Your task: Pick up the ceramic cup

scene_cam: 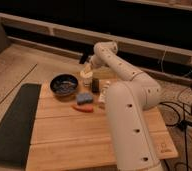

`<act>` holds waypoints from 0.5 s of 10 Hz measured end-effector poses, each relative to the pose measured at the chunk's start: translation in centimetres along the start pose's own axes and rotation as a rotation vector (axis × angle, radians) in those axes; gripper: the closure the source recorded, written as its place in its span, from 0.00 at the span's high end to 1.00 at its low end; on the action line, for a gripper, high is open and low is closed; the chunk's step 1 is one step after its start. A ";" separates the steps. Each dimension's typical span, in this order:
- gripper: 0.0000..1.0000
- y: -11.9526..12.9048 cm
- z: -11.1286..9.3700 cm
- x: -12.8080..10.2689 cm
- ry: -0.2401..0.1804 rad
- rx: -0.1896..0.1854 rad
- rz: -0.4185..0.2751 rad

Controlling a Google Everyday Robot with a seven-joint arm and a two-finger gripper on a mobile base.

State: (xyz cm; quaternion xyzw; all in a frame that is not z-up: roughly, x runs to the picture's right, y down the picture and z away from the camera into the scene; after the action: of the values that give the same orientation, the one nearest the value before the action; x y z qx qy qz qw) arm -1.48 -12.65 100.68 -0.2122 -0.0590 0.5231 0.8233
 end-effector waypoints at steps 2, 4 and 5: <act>0.56 -0.4 1.3 0.8 0.033 0.006 -0.004; 0.36 -0.1 2.0 0.9 0.052 0.000 -0.019; 0.24 0.0 2.3 0.8 0.056 -0.006 -0.022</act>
State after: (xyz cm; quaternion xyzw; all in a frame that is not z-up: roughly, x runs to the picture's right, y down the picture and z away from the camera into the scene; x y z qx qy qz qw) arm -1.85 -11.25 102.63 -0.2284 -0.0399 0.5078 0.8297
